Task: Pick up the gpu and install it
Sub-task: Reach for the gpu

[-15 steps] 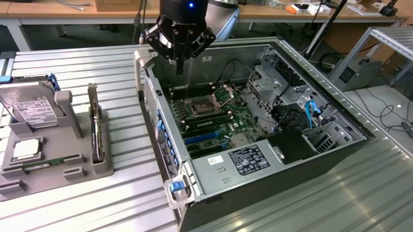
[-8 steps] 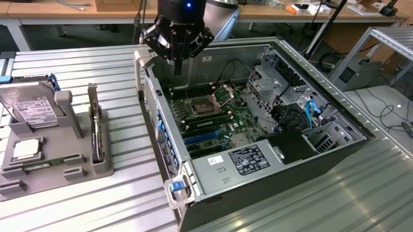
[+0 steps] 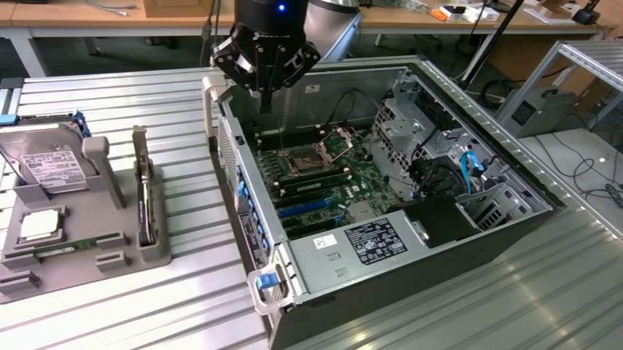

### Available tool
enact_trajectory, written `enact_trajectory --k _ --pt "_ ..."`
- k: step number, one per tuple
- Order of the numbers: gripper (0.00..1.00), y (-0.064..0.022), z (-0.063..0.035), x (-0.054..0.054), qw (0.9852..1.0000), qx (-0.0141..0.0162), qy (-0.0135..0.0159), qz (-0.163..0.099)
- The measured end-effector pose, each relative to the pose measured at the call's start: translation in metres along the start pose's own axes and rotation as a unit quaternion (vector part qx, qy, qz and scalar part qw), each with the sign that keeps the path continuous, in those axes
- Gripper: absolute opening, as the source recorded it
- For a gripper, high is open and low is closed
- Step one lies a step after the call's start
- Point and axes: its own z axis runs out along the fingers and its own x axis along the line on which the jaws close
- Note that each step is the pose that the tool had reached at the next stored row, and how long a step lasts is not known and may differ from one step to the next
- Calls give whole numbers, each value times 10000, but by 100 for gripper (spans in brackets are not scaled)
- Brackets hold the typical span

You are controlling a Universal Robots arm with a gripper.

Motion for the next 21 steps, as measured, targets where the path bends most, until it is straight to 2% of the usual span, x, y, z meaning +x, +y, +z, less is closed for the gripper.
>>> enact_trajectory --k 21 --pt "11 -8 -3 108 10000 0 0 0"
